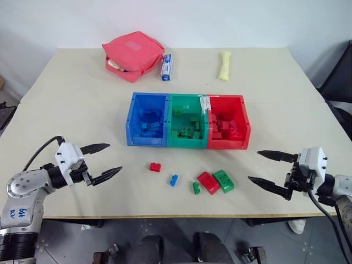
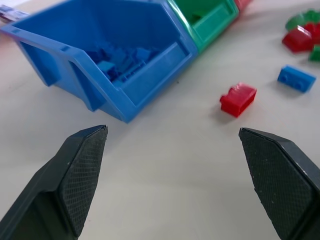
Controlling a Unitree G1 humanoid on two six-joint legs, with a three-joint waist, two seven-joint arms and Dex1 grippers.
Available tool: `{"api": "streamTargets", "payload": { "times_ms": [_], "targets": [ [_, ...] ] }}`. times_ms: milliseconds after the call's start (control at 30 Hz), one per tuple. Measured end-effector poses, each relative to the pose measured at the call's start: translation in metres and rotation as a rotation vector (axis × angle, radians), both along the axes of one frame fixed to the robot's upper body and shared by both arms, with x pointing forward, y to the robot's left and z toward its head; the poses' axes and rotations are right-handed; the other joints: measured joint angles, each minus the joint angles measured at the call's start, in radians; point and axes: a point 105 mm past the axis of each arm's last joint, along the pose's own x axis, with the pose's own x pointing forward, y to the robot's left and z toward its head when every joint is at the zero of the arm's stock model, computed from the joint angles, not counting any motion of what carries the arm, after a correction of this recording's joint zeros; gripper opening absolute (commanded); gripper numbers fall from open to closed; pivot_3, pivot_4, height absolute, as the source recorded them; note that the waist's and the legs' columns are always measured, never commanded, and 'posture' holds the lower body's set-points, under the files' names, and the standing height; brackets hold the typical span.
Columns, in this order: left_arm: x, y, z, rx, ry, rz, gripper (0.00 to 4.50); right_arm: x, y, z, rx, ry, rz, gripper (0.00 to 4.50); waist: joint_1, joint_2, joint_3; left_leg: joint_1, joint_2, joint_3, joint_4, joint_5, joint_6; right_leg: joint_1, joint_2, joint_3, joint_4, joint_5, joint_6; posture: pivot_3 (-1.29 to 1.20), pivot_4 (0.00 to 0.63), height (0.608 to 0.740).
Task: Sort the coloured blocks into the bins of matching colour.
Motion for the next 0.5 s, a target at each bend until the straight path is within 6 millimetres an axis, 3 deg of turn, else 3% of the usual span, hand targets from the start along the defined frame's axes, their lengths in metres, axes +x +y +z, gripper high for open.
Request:
{"api": "streamTargets", "payload": {
  "times_ms": [200, 500],
  "targets": [
    [-0.003, -0.012, 0.0, -0.006, 0.007, -0.029, 4.45, 0.003, -0.006, 0.002, 0.015, -0.016, -0.072, 4.5, 0.005, 0.0, 0.0, 0.0, 0.0, -0.001, 0.001, 0.0, 0.0, 0.0, 0.0, 0.0, 0.0, 0.0, 0.0, 0.0, 0.15, 0.74],
    [-0.033, -0.084, -0.024, 0.033, 0.07, -0.404, 4.45, -0.039, -0.062, -0.012, -0.121, 0.13, -0.225, 4.5, 0.022, 0.0, 0.0, 0.001, -0.001, 0.001, 0.0, -0.001, 0.001, 0.002, 0.0, 0.001, -0.001, 0.0, 0.0, 0.0, 0.15, 0.74]
  ]
}}
